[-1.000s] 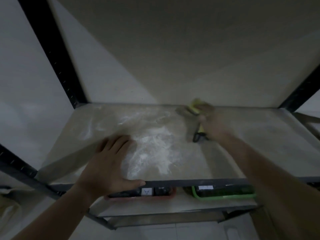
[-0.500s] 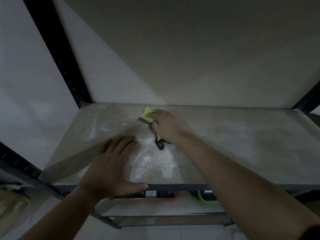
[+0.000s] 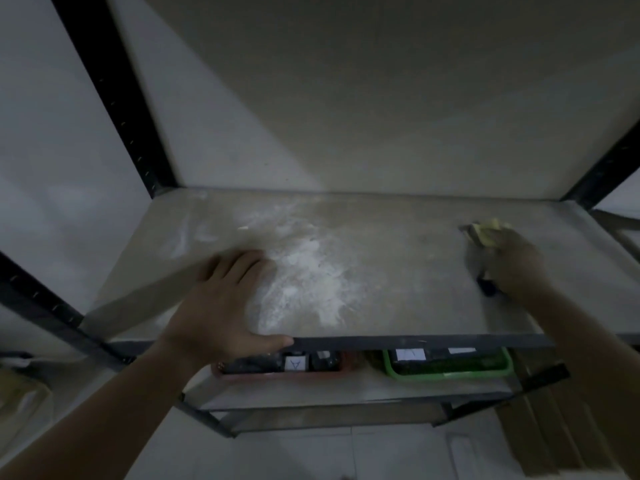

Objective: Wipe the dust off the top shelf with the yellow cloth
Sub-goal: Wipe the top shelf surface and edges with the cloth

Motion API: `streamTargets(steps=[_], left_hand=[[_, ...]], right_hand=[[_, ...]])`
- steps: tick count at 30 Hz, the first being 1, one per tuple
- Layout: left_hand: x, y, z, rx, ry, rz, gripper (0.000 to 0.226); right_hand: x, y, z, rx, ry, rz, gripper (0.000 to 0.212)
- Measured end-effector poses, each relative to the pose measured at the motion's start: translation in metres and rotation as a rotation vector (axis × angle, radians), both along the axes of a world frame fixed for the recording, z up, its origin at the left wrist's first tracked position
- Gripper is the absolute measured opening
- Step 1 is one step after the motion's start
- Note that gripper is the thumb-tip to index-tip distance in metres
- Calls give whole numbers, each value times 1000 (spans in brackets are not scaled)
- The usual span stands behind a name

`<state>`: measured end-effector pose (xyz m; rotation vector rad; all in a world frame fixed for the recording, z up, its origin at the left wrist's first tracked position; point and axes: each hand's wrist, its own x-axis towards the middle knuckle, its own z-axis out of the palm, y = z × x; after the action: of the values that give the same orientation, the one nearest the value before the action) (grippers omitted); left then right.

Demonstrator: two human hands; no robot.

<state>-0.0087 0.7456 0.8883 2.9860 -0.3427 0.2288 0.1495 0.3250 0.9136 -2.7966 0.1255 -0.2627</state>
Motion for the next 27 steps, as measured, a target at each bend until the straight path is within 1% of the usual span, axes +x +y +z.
streamTargets(steps=[2, 5, 7, 8, 10, 12, 13, 14, 16, 17, 18, 20, 21, 22, 23, 25, 27], left_hand=[[-1, -1, 1, 1, -6, -6, 116], [-1, 0, 1, 27, 10, 4, 117], [-1, 1, 2, 49, 50, 11, 119], [0, 1, 1, 63, 53, 11, 120], [1, 1, -1, 84, 52, 11, 122], [1, 0, 0, 94, 60, 6, 123], [1, 1, 0, 88, 52, 3, 122], [1, 1, -1, 84, 47, -1, 121], [0, 2, -2, 77, 39, -14, 120], [1, 2, -4, 67, 32, -17, 120], [1, 2, -4, 55, 32, -10, 121], [1, 3, -4, 39, 37, -2, 122], [1, 3, -4, 35, 36, 2, 123], [1, 3, -5, 29, 31, 6, 123], [1, 3, -6, 20, 30, 11, 123], [0, 4, -8, -1, 35, 15, 123], [2, 4, -7, -7, 45, 18, 123]], right_hand=[[-17, 49, -7, 47, -30, 117, 48], [-55, 135, -4, 41, -10, 276, 44], [-80, 190, -5, 35, 30, 459, 43], [-88, 210, -3, 72, 45, 568, 43], [-90, 222, 5, 163, 123, 715, 45], [-81, 205, 15, 296, 175, 754, 46], [-76, 189, 21, 361, 139, 727, 46], [-70, 170, 28, 411, 105, 656, 45], [-44, 117, 34, 443, 6, 433, 43], [-18, 78, 27, 413, -37, 328, 43], [17, 28, 10, 361, -39, 236, 44], [78, -77, -27, 276, 47, 104, 52], [91, -111, -33, 201, 68, 47, 48], [88, -124, -25, 152, 96, 25, 42], [77, -119, -11, 156, 120, -19, 39], [50, -83, 15, 117, 137, -92, 37], [50, -65, 9, 65, 124, -107, 34]])
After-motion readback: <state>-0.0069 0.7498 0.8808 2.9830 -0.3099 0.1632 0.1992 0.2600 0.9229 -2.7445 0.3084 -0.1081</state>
